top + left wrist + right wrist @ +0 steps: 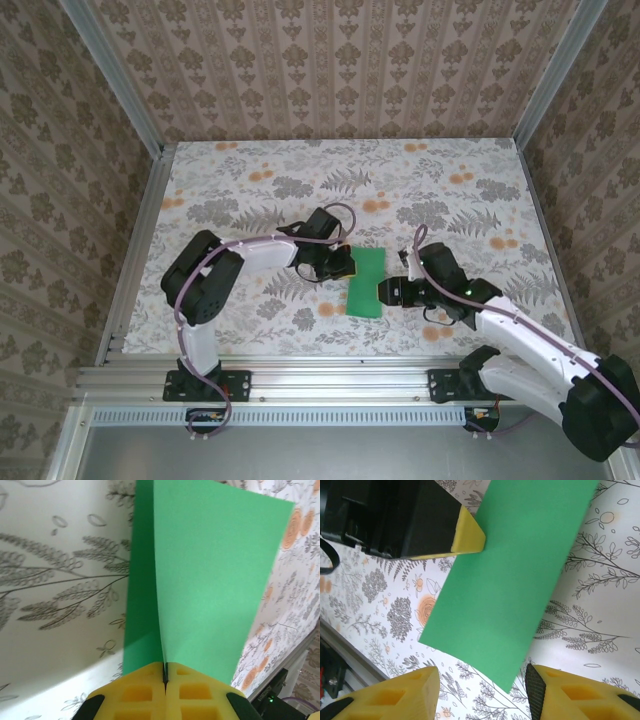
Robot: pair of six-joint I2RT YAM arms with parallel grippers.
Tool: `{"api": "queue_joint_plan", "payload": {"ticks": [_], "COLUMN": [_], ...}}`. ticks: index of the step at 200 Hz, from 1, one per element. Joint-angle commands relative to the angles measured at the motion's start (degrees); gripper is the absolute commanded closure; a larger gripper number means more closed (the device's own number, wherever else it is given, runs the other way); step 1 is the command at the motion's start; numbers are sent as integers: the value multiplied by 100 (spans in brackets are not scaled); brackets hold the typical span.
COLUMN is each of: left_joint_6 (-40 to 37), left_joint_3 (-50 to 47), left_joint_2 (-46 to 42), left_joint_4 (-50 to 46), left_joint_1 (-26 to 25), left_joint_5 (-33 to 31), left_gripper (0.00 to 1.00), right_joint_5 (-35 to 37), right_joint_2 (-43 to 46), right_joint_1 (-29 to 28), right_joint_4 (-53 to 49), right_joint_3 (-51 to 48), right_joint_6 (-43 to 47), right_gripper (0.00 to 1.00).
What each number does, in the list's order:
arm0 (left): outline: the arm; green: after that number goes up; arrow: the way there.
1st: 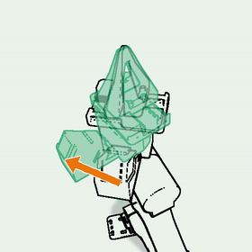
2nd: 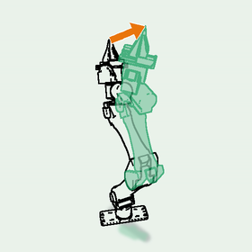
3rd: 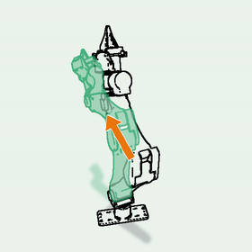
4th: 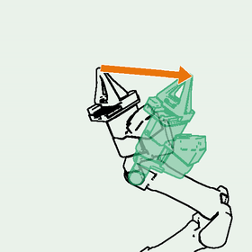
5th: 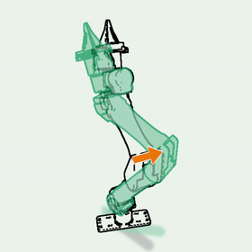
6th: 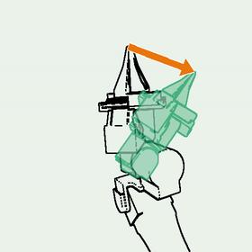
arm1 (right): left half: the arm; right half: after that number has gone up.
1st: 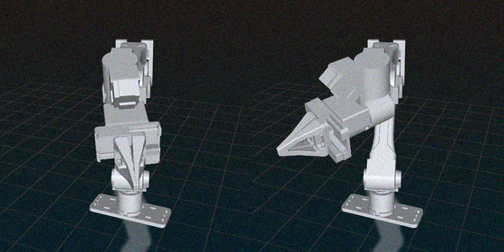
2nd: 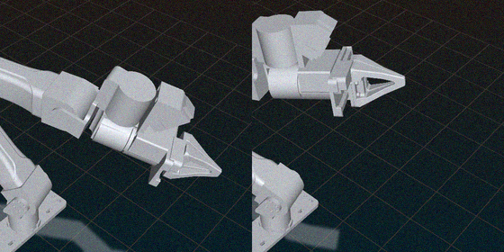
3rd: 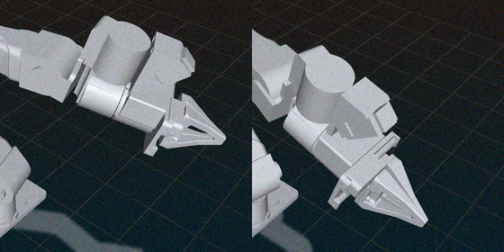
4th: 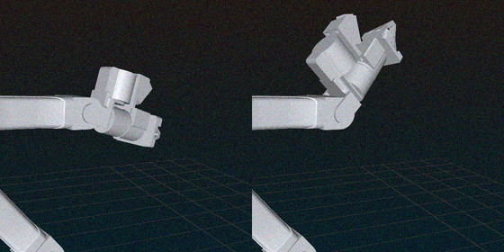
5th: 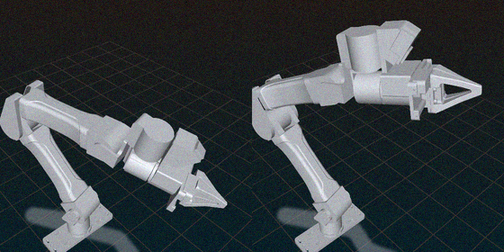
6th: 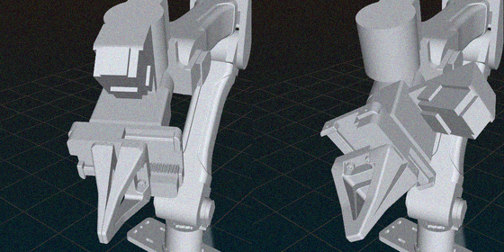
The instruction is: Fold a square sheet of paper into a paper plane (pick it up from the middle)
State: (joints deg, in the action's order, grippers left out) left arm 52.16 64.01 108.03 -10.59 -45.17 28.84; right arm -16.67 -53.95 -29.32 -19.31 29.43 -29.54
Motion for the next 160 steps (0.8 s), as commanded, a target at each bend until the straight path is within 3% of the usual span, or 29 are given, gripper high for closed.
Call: {"api": "queue_joint_plan", "payload": {"ticks": [1,38,73,160], "left_joint_6": [-260,-251,-303,-299], "left_joint_3": [112,11,123,134], "left_joint_2": [-292,-365,-386,-361], "left_joint_4": [-565,-340,-356,-337], "left_joint_1": [43,65,45,26], "left_joint_5": [-175,-22,19,69], "left_gripper": [100,100,100,100], "right_joint_5": [429,634,28,-1332], "right_joint_2": [66,-160,-932,-2212], "right_joint_1": [-119,-184,-144,-56], "right_joint_4": [-201,-334,-30,2296], "right_joint_3": [-38,105,230,-142], "right_joint_6": [28,-99,-573,-1826], "right_gripper": [49,48,47,47]}}
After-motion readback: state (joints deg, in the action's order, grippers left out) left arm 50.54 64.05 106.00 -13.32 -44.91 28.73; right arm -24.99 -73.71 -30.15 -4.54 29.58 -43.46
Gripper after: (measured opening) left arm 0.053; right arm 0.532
